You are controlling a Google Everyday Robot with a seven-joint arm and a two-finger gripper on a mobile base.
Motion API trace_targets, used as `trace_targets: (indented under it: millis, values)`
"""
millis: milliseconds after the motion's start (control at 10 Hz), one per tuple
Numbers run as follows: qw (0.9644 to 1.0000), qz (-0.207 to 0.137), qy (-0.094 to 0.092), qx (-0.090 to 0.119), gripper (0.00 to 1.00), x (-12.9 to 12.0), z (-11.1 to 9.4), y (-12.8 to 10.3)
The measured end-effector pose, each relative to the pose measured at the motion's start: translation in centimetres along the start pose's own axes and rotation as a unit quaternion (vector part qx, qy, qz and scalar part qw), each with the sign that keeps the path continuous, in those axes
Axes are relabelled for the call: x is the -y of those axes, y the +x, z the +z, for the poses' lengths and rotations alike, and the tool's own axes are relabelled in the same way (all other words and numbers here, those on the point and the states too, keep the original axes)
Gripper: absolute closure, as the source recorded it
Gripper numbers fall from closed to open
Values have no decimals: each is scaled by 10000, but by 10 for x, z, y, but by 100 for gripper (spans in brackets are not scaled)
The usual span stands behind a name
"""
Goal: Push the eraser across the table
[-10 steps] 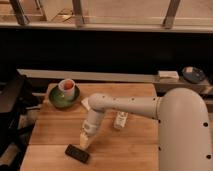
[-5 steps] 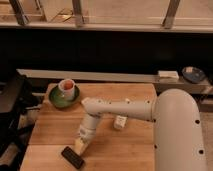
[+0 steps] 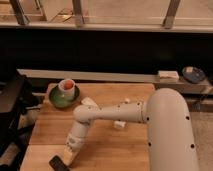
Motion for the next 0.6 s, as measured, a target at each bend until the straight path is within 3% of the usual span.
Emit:
trace_targets:
  millis: [200, 300, 500, 600]
  values:
    - [9997, 59, 225, 88, 99, 5, -13, -3]
    - [9986, 236, 425, 208, 93, 16, -32, -1]
    - [9916, 677, 884, 661, 72, 37, -86, 9]
    - [9883, 798, 1008, 826, 68, 43, -102, 13]
